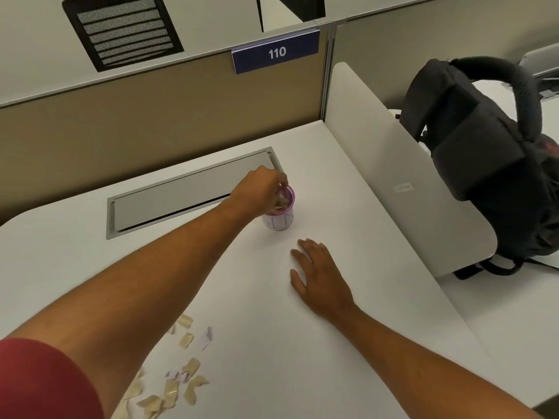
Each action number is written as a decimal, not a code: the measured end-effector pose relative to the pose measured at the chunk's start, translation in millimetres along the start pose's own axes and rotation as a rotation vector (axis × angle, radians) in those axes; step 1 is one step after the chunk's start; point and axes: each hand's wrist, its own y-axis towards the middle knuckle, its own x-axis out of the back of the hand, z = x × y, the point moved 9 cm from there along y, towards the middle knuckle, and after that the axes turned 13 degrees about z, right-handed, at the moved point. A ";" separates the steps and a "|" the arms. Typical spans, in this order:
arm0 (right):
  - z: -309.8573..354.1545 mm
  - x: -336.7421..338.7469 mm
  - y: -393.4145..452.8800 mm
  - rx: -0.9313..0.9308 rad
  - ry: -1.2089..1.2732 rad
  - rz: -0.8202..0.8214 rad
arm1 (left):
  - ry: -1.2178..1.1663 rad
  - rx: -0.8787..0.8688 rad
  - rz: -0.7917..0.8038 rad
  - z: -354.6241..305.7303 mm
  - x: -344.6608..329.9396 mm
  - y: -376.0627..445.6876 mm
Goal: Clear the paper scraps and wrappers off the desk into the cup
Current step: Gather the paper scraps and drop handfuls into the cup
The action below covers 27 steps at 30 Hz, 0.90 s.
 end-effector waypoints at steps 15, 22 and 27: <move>1.7 2.0 -2.2 -0.001 0.053 0.016 | -0.381 -0.069 -0.405 59.5 0.5 -135.0; 65.7 -4.7 -21.1 0.005 0.110 0.068 | -0.623 0.414 -0.504 202.5 -93.4 -327.6; 145.5 -77.0 -51.1 -0.045 0.293 0.494 | -0.568 0.825 -0.095 248.3 -188.7 -425.8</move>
